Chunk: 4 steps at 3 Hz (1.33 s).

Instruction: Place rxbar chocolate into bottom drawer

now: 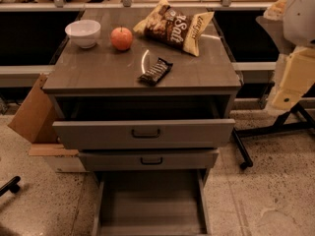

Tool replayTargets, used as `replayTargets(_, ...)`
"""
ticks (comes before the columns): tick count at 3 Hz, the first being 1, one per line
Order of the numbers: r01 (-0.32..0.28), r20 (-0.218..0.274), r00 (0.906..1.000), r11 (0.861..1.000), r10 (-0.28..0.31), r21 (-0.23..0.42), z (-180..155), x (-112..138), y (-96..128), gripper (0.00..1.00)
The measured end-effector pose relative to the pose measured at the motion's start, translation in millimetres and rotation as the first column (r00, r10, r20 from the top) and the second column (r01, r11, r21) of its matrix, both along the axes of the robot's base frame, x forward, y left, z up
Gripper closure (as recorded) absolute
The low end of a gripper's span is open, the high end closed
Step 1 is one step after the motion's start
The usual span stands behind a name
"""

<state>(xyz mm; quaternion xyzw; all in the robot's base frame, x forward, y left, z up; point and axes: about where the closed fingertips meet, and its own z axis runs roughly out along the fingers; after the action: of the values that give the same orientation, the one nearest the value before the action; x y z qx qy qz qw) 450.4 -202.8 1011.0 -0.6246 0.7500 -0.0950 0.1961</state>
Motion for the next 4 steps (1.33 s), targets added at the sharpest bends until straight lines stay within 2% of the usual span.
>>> replayTargets(1, -0.002, 0.002, 1.0000, 1.000, 0.002, 0.002, 0.9, 0.1, 0.5, 0.00)
replayTargets(2, -0.060, 0.007, 0.9982, 0.997, 0.060, 0.051, 7.7, 10.6, 8.8, 0.00)
replayTargets(3, -0.152, 0.006, 0.9883, 0.982, 0.153, 0.114, 14.2, 27.5, 30.7, 0.00)
replayTargets(4, -0.156, 0.010, 0.9878, 0.980, 0.156, 0.125, 10.3, 28.9, 31.5, 0.00)
